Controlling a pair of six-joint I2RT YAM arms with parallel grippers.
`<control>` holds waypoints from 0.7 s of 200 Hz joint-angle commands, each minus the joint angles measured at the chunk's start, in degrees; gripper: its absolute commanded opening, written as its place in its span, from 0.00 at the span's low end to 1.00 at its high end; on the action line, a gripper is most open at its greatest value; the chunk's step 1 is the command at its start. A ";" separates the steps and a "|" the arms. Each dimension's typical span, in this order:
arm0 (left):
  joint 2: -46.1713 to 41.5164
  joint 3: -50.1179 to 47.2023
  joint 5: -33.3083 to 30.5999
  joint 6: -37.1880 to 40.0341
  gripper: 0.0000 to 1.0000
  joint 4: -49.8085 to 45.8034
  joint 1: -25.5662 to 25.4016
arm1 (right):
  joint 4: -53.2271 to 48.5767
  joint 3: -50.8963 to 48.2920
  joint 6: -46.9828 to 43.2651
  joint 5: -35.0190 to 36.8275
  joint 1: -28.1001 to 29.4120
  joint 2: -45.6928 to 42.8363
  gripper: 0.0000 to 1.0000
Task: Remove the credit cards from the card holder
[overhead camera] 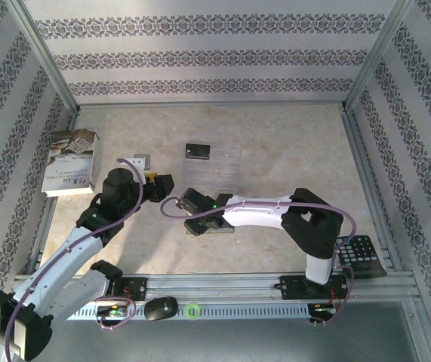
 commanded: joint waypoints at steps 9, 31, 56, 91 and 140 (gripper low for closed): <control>-3.12 -0.29 1.31 -1.69 0.69 0.93 1.01 | -4.32 2.66 -1.46 5.42 0.93 3.20 0.39; -3.95 -0.02 0.68 -2.43 0.62 -0.01 1.28 | -4.31 2.42 -1.46 5.33 0.86 4.35 0.33; -4.90 0.60 0.85 -2.39 0.52 -2.84 1.39 | -2.19 0.53 -1.18 4.99 0.65 3.56 0.17; -5.34 -2.20 4.51 -3.71 0.44 -2.49 1.29 | 8.47 -6.00 -1.46 2.32 -0.45 -2.74 0.00; 1.25 -13.52 9.42 -10.75 0.26 9.56 -2.53 | 29.48 -19.12 3.96 -12.10 -6.05 -11.55 0.00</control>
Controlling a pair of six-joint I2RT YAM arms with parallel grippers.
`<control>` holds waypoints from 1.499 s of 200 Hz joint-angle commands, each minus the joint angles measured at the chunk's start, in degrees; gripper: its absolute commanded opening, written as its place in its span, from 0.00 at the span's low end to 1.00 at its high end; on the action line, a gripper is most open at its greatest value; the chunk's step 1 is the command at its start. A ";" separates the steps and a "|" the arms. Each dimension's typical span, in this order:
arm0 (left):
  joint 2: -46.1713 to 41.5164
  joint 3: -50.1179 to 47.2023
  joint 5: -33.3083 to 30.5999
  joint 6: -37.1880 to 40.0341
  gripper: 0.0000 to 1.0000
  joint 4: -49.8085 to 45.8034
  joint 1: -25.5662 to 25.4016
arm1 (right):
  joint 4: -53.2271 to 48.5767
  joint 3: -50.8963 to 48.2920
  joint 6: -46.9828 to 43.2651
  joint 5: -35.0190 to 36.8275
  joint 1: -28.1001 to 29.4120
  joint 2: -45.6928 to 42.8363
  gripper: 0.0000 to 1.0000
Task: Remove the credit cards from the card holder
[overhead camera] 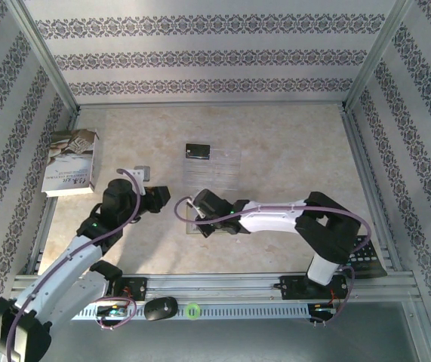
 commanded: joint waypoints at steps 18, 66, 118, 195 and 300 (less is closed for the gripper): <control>8.67 -7.36 1.58 -5.65 0.21 13.66 -7.27 | 16.34 -6.99 5.64 -13.08 -3.85 -3.29 0.00; 22.61 -6.55 0.55 -6.32 0.03 26.86 -14.07 | 19.68 -10.83 8.58 -14.44 -4.70 -4.84 0.00; 30.33 -6.27 -0.78 -8.15 0.00 28.65 -15.25 | 20.50 -13.02 10.26 -13.79 -5.03 -6.44 0.00; 33.36 -3.04 -2.66 -6.47 0.00 16.12 -15.51 | 16.68 -16.60 18.68 -2.20 -5.15 -8.79 0.00; 37.08 -0.45 -1.57 -4.32 0.00 16.04 -15.56 | 7.88 -9.23 18.61 -8.10 -5.41 -16.64 0.34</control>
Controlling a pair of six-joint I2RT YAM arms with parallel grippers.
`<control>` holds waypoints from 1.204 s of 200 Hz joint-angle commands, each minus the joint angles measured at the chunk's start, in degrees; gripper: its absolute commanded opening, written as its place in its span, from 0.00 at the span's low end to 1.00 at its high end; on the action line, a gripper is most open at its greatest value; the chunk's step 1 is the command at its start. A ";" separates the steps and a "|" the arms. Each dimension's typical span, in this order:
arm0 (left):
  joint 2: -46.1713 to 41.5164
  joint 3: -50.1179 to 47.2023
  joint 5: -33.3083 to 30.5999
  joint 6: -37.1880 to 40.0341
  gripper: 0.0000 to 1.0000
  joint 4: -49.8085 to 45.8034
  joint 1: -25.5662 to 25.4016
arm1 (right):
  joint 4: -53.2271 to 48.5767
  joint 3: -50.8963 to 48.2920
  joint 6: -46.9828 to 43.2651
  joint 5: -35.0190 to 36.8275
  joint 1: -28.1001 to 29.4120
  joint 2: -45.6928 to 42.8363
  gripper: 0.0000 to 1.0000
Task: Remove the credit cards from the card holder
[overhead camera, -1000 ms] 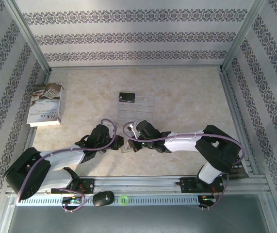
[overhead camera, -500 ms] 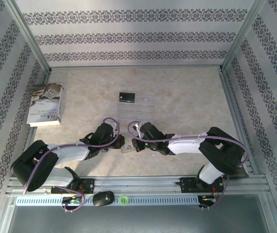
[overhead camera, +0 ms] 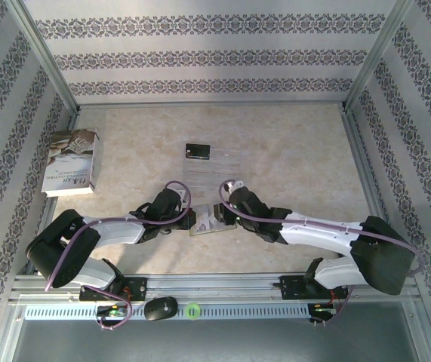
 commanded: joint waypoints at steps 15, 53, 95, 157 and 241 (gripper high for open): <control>0.77 0.50 0.44 1.37 0.00 -2.42 -0.83 | 2.10 7.40 -0.53 -17.03 -0.32 9.06 0.30; 0.42 0.75 1.04 1.71 0.00 -2.97 -0.87 | -1.61 11.92 2.04 -15.37 -0.46 15.76 0.23; -1.68 2.52 4.15 1.25 0.00 -3.92 -0.98 | -1.15 4.64 3.18 -5.26 -1.83 6.43 0.24; 3.90 11.79 8.84 2.05 0.00 -7.82 -5.43 | -3.32 -3.88 4.04 0.58 -7.74 -7.12 0.25; 18.76 23.77 16.49 4.47 0.00 -12.05 -8.16 | -4.21 -5.58 3.67 -0.29 -9.39 -10.67 0.28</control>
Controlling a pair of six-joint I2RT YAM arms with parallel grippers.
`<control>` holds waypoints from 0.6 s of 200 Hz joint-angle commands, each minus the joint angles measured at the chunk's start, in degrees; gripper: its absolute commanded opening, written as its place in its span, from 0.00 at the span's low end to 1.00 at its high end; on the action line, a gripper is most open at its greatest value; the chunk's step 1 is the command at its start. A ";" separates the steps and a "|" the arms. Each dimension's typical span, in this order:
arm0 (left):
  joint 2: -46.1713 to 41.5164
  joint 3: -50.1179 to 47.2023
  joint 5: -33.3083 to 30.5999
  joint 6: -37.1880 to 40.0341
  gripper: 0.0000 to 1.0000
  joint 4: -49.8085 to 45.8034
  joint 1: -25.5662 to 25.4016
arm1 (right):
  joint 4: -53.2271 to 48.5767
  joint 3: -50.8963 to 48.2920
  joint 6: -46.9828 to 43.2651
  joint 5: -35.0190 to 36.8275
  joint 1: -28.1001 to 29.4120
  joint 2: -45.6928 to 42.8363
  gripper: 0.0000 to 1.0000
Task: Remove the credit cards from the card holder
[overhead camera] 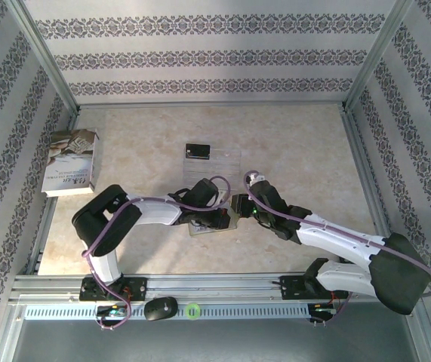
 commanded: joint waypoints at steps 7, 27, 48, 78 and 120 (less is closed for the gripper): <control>-4.82 -1.44 -0.10 1.37 0.00 -1.15 0.50 | 0.05 -0.29 -0.18 -0.88 -0.69 -0.13 0.28; -13.98 -4.62 -4.86 1.57 0.06 -0.94 1.88 | 1.32 0.98 -0.62 -4.72 -0.63 1.93 0.29; -23.05 -7.77 -11.29 3.21 0.10 -5.59 2.86 | 3.41 2.37 -1.29 -8.71 0.09 4.79 0.29; -27.65 -15.38 -11.74 1.79 0.14 -7.54 7.87 | 4.64 7.33 -2.42 -17.13 2.50 12.29 0.28; -26.34 -20.05 -12.12 1.93 0.26 -3.81 9.90 | 4.69 13.62 0.79 -23.34 4.21 23.91 0.25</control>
